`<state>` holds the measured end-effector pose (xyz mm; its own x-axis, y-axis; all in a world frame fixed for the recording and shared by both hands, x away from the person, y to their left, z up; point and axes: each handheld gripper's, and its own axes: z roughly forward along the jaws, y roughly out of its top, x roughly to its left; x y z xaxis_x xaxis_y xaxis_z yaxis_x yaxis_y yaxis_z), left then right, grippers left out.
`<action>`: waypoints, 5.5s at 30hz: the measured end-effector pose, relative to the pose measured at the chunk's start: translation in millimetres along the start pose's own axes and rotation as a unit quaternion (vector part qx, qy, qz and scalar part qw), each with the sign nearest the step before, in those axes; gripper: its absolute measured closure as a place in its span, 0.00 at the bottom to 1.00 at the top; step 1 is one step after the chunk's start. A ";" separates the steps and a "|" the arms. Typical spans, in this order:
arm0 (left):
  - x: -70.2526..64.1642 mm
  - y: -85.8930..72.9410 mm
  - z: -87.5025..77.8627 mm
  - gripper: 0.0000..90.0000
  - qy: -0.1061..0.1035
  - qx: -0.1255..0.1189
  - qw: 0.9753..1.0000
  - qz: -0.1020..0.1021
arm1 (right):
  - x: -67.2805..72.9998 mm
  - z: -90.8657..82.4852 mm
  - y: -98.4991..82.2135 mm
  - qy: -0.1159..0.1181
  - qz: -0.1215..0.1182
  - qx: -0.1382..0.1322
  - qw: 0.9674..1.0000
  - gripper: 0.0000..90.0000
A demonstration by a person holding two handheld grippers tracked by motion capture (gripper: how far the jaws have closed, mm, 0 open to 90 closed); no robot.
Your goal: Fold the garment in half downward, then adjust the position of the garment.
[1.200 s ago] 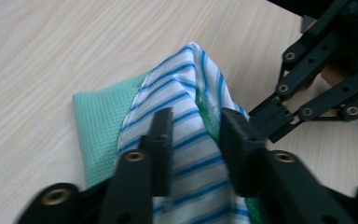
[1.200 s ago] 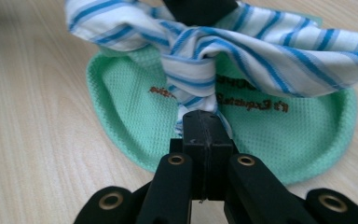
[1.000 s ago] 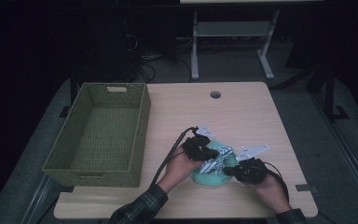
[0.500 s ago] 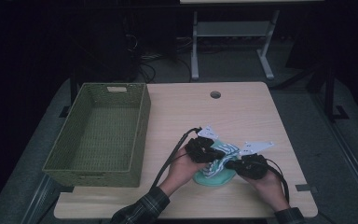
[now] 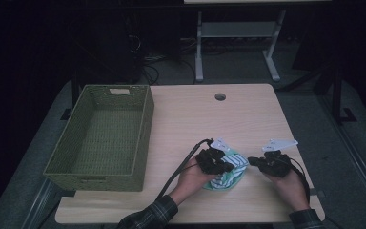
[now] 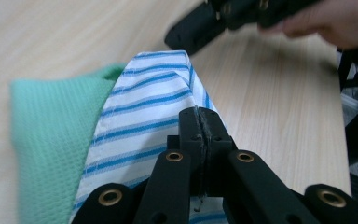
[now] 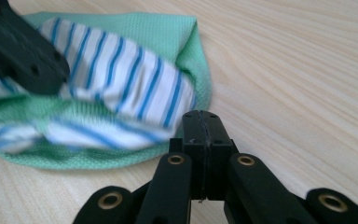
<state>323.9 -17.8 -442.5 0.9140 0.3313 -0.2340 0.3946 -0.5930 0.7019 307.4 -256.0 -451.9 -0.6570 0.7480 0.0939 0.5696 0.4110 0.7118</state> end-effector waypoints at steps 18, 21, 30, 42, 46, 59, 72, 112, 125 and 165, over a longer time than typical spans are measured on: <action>5.5 -2.0 -30.4 0.79 0.009 -0.004 1.000 -0.003 | 0.2 2.9 18.5 0.025 -0.021 -0.011 0.999 0.99; 9.3 -5.5 -41.4 0.91 0.014 -0.003 1.000 -0.007 | 1.6 5.3 27.0 0.031 -0.024 -0.015 0.999 0.99; 17.7 -17.7 -64.5 1.00 0.065 0.015 0.998 -0.001 | 9.5 20.0 48.7 0.052 -0.040 -0.017 0.998 0.99; 31.6 -33.7 -61.1 0.99 0.082 0.038 0.996 -0.011 | 25.3 57.8 71.6 0.078 -0.059 0.003 0.995 1.00; 35.5 -37.6 -53.1 0.99 0.087 0.054 0.995 -0.018 | 26.3 73.4 68.6 0.078 -0.060 0.023 0.995 1.00; 38.0 -38.9 -50.9 0.99 0.085 0.067 0.994 -0.019 | 25.2 76.5 65.5 0.061 -0.060 0.036 0.996 1.00; 10.3 -46.2 -67.1 0.99 0.055 0.058 0.997 -0.016 | 6.4 61.1 57.0 0.033 -0.039 0.031 0.998 1.00; 71.7 -31.1 -41.5 1.00 0.157 0.079 0.983 -0.047 | 5.0 35.9 20.4 0.033 -0.027 0.057 0.997 1.00; 74.0 -38.8 -63.2 0.98 0.147 0.056 0.986 -0.061 | -23.3 33.1 33.5 0.007 -0.006 0.015 1.000 1.00; 18.7 -57.2 -95.2 0.34 0.099 0.059 0.993 -0.014 | 24.2 26.0 4.6 0.082 -0.042 0.044 0.995 1.00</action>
<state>309.5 92.1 -423.0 0.8710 0.4796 -0.1061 0.4379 -0.6604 0.6100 307.0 -222.5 -464.4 -0.7719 0.6166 0.1548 0.5459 0.5181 0.6585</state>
